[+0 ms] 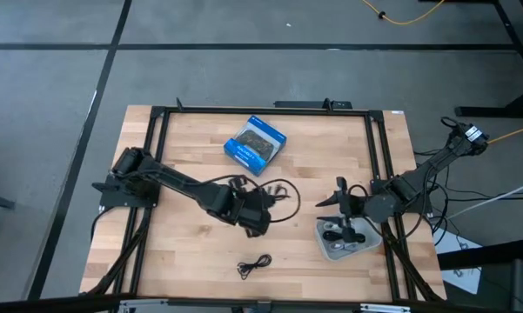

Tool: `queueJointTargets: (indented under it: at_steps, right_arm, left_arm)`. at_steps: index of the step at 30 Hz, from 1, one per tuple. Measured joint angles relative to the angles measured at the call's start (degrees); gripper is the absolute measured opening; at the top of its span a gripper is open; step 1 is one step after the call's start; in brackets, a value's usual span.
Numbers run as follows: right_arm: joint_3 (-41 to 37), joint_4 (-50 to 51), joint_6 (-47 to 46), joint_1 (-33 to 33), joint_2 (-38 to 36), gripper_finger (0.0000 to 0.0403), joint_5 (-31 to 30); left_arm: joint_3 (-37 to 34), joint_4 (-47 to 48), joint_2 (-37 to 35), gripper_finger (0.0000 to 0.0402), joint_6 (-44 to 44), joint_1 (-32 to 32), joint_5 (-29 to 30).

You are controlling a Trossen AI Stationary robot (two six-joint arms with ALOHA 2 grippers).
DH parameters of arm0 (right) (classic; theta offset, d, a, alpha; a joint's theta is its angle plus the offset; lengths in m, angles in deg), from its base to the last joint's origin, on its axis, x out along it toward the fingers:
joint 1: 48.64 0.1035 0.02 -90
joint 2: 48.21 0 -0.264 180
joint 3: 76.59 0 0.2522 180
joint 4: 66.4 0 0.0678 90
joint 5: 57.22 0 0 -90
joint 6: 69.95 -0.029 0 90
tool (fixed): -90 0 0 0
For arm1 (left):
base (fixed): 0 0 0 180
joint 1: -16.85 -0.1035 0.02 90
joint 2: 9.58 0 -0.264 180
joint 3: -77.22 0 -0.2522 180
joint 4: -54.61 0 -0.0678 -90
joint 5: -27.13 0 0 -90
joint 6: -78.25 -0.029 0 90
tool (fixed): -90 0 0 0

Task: Pick and place USB-C Cables
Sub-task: Put the black and white charger cable into the gray bin

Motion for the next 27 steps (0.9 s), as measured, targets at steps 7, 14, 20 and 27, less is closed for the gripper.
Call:
queueJointTargets:
  at_steps: [7, 14, 20, 27]
  right_arm:
    - [0.0, -6.56, 1.88, -2.63, 0.26, 0.0176, -1.62]
    - [0.0, -11.83, 6.19, -4.12, 0.57, 0.0187, 2.0]
    - [0.0, -16.53, 8.35, -5.48, 0.83, 0.0187, 4.56]
    - [0.0, -16.06, 3.16, -6.67, 0.92, 0.0172, 5.42]
  left_arm:
    - [0.46, -15.14, 1.75, 0.0013, -13.59, -0.15, 1.43]
    - [0.43, -17.23, 1.7, 0.0012, -13.89, -0.29, 1.49]
    - [0.45, -22.89, 3.49, 0.0012, -17.44, -1.2, 0.67]
    - [0.43, -30.79, 6.38, 0.0012, -22.32, -2.84, -0.72]
